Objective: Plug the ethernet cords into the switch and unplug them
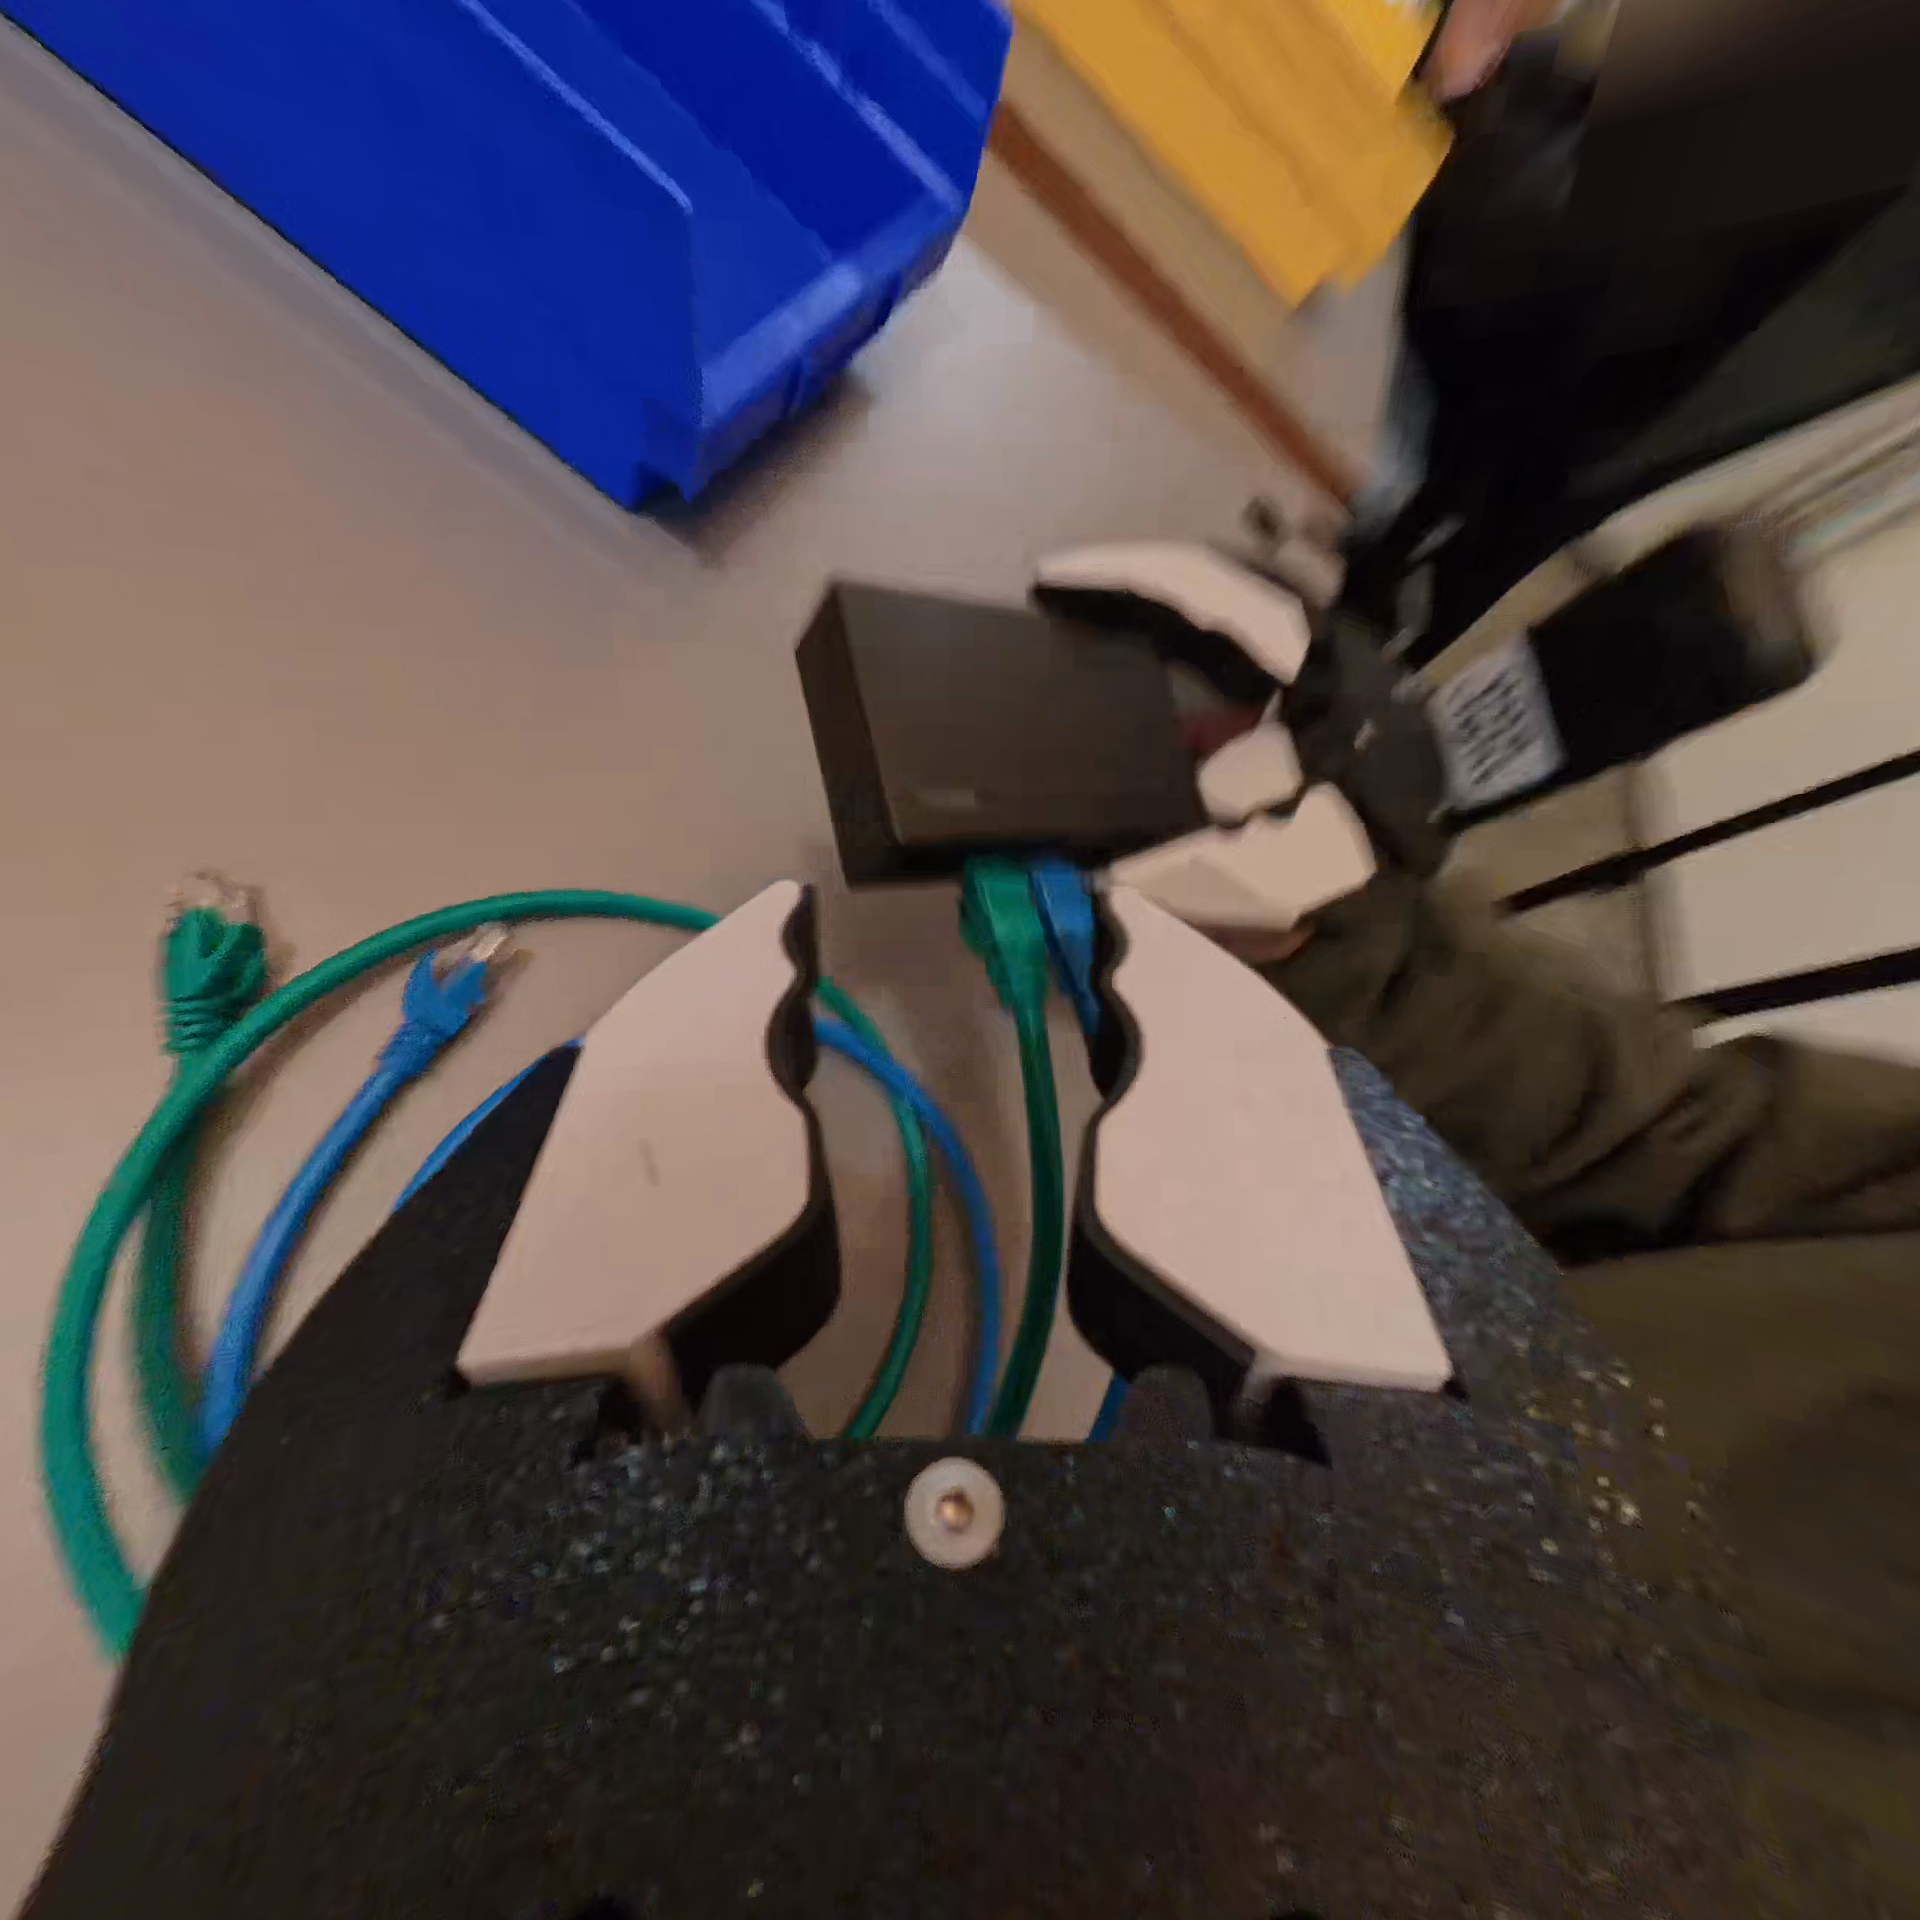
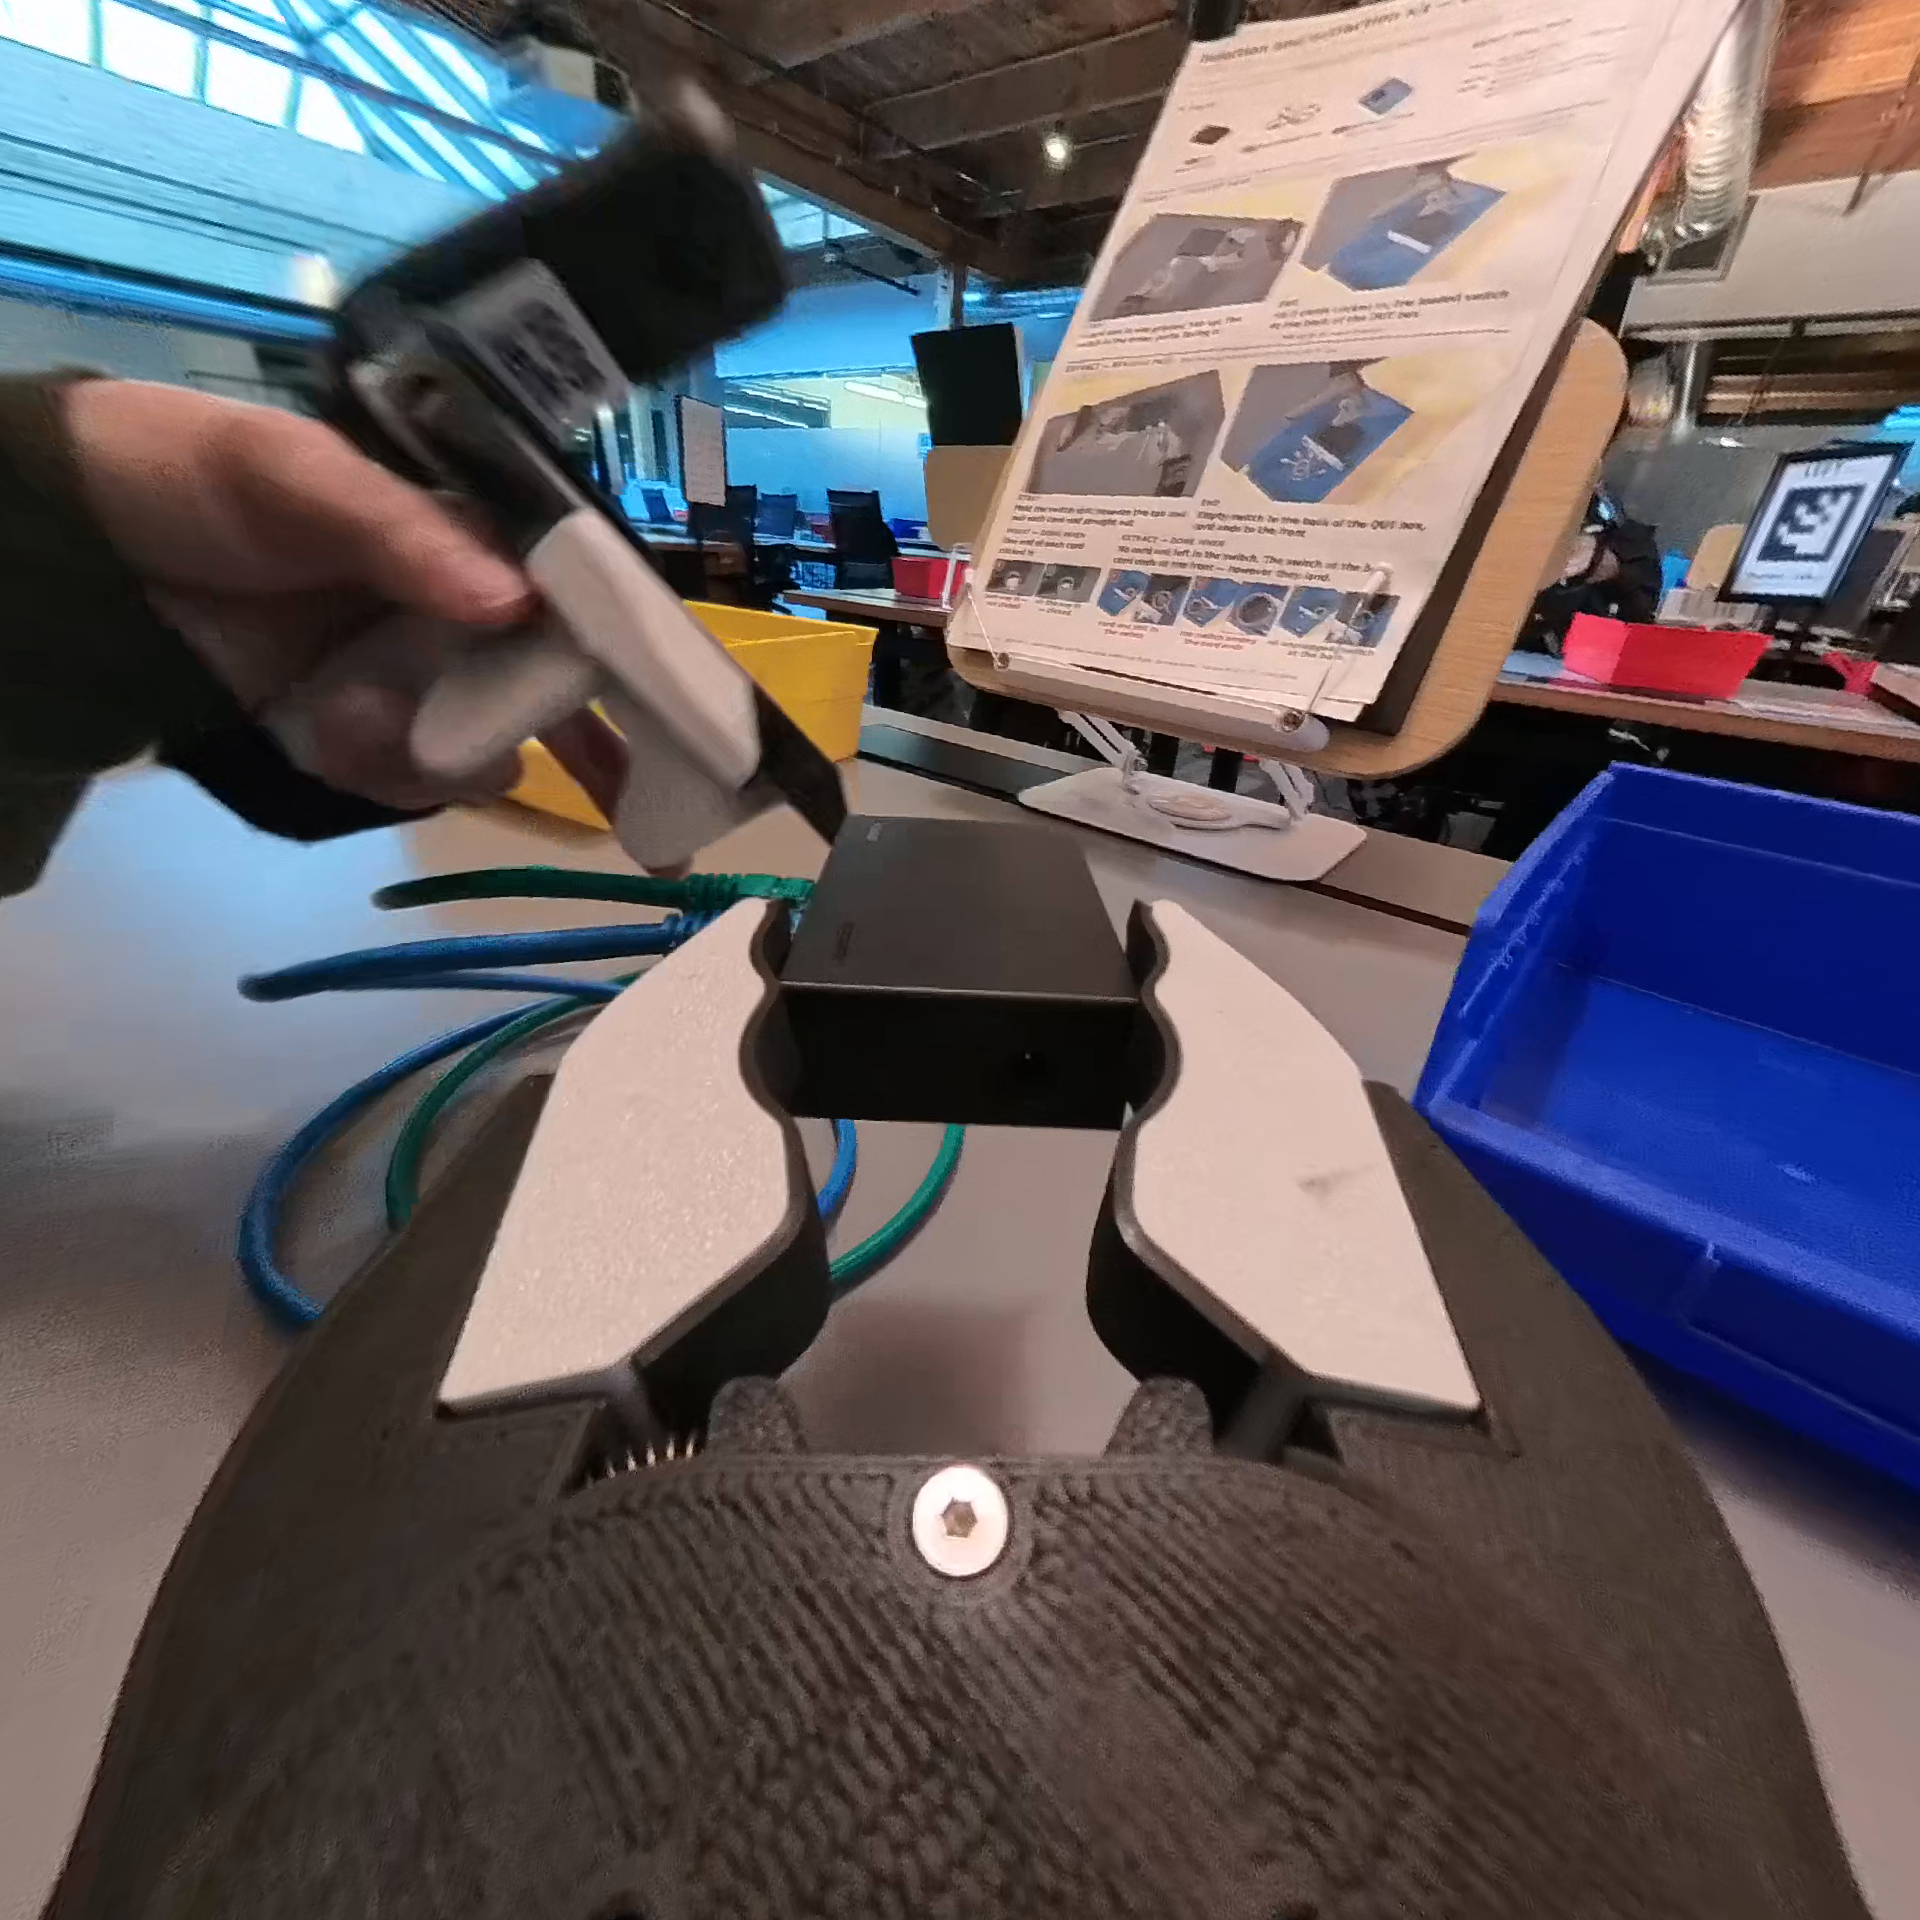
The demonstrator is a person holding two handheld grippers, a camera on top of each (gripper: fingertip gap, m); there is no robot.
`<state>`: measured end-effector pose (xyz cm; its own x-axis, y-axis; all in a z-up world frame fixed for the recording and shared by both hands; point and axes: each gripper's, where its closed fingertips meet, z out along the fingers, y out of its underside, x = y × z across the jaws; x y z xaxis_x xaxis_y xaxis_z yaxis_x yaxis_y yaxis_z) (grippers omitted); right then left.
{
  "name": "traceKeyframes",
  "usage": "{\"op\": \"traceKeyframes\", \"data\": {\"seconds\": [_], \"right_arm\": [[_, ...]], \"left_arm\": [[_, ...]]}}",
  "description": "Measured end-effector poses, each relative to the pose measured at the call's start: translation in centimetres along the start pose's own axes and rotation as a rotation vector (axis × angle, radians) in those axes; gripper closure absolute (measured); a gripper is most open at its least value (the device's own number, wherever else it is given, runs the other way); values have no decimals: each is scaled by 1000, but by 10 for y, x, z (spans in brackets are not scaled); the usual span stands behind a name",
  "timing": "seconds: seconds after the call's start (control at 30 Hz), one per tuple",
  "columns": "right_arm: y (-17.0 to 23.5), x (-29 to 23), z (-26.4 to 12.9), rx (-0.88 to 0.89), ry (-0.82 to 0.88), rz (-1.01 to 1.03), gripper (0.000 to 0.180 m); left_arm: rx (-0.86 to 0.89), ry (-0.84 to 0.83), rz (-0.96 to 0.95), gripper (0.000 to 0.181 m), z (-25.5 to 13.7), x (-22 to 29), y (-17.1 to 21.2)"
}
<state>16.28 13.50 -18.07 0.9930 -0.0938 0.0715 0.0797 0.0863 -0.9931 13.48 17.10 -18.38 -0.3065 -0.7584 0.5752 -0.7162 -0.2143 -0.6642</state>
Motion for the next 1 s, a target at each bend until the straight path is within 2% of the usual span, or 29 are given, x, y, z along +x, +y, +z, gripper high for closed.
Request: {"op": "traceKeyframes", "data": {"seconds": [0.03,0.1,0.17,0.23,0.27,0.3,0.33,0.53,0.73,1.0], "right_arm": [[-1,-1,0,7,0,-11,117],[-3,-8,1,22,-39,-18,117],[-4,-11,1,31,-48,-24,117],[-4,-14,1,32,-70,-25,117],[-3,-12,1,30,-61,-24,117],[-3,-12,2,29,-64,-18,117],[-5,-10,1,40,-55,-5,117],[-5,-2,1,43,-34,45,117],[7,-6,9,-58,-50,45,107],[12,-9,10,-103,-65,48,98]], "left_arm": [[33,78,-104,120,0,-4,-7],[69,286,-301,115,6,-7,-17],[-7,430,-462,115,18,-7,-8],[-95,519,-480,117,29,1,6],[-110,573,-478,125,32,8,8],[-104,618,-478,143,33,14,6],[-95,632,-492,148,34,16,3],[-149,571,-572,152,32,16,-4],[-268,331,-423,153,29,12,-1],[-290,288,-365,154,21,13,-6]]}}
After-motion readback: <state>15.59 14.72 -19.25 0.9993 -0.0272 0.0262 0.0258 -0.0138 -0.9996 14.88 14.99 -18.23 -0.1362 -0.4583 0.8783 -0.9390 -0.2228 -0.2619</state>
